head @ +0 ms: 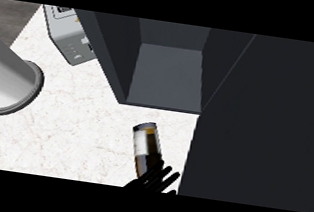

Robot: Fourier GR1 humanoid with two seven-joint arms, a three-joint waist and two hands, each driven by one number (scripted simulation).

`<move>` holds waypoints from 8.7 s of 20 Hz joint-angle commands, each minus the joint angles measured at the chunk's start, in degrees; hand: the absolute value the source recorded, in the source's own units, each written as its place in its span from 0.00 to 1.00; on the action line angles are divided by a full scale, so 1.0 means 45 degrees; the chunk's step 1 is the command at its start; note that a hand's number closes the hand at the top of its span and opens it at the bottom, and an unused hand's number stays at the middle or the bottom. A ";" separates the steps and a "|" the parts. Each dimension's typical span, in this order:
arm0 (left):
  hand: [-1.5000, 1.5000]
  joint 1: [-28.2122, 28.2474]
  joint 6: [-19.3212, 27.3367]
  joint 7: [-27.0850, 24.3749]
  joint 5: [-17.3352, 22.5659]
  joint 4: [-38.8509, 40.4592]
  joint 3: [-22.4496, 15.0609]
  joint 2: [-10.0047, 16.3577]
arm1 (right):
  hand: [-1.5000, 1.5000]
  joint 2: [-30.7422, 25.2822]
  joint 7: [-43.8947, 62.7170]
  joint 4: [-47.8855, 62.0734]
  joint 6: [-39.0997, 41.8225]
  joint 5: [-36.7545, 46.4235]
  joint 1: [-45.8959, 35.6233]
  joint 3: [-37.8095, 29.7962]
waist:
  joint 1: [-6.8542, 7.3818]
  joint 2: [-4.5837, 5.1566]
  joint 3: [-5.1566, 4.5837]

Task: Pick up the wine, place it into the cabinet and close the cabinet

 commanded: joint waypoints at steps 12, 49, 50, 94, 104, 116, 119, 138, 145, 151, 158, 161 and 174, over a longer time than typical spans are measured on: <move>0.00 -0.0764 -0.0042 -0.1248 0.1312 0.0925 0.1227 -0.0295 | 0.00 0.0049 0.1252 -0.2241 -0.0050 -0.0715 0.0446 0.0059 | -0.0010 -0.0009 -0.0008; 1.00 -0.0167 -0.6461 -0.4523 2.1140 -0.2879 1.0212 0.1226 | 0.00 0.0525 0.1444 -0.1629 -0.0008 -0.0553 -0.0079 -0.0011 | 0.0003 -0.0004 -0.0014; 1.00 0.0222 -0.5958 -0.3701 2.1076 -0.4288 0.9604 0.0715 | 0.00 0.0398 -0.0099 -0.0669 0.0728 -0.1100 0.0420 -0.0729 | 0.0044 -0.0005 0.0003; 1.00 -0.7506 0.2929 0.2883 1.8873 -0.4444 0.4156 -0.0837 | 0.00 0.1159 0.0932 -0.2201 0.0855 -0.0285 0.1468 0.0436 | -0.0083 -0.0016 -0.0007; 1.00 -0.7851 0.3038 0.1128 2.0825 -0.2902 0.4796 -0.0837 | 0.00 0.0489 0.1203 -0.1199 0.1018 -0.1523 -0.0021 -0.1331 | -0.0032 0.0008 -0.0010; 1.00 -0.7892 0.4002 -0.1467 2.1358 0.0131 0.3706 -0.0835 | 0.00 0.0695 0.0818 -0.1630 0.1310 -0.1637 0.0914 -0.1360 | -0.0196 0.0016 -0.0006; 1.00 -0.7501 0.3137 -0.1574 2.0817 0.0183 0.4430 -0.0752 | 0.00 0.0780 0.0792 -0.1640 0.1401 -0.1323 0.1004 -0.1048 | -0.0069 0.0002 -0.0006; 1.00 -0.9364 0.1738 -0.2763 2.2100 0.3257 0.6599 -0.0823 | 0.00 0.0687 0.0702 -0.1461 0.1571 -0.1890 0.0901 -0.1578 | -0.0093 0.0005 -0.0004; 1.00 -1.1991 0.2149 -0.2274 2.2685 0.5767 0.7313 -0.0836 | 0.00 0.0943 0.0898 -0.1225 0.1234 -0.1413 0.0355 -0.1278 | -0.0238 0.0037 -0.0009; 1.00 -1.2113 0.1625 -0.4422 2.3398 0.7963 0.7426 -0.0836 | 0.00 0.0696 0.0144 -0.0359 0.1763 -0.2143 0.0148 -0.1900 | -0.0316 0.0089 -0.0006; 1.00 -1.3232 0.1530 -0.5281 2.2976 0.9174 0.8073 -0.0501 | 0.00 0.1271 0.0543 -0.0757 0.1151 -0.0979 0.0051 -0.0862 | -0.0242 0.0065 -0.0012; 1.00 -1.4141 0.1940 -0.6015 2.2916 1.0489 0.8722 -0.0716 | 0.00 0.0978 0.0881 -0.0309 0.1093 -0.1263 -0.0597 -0.1297 | -0.0362 0.0126 -0.0015; 1.00 -1.4989 0.1152 -0.6824 2.4089 1.2657 1.0457 -0.0836 | 0.00 0.1433 0.0052 -0.0406 0.1521 -0.0897 0.0540 -0.0284 | -0.0658 0.0198 -0.0016</move>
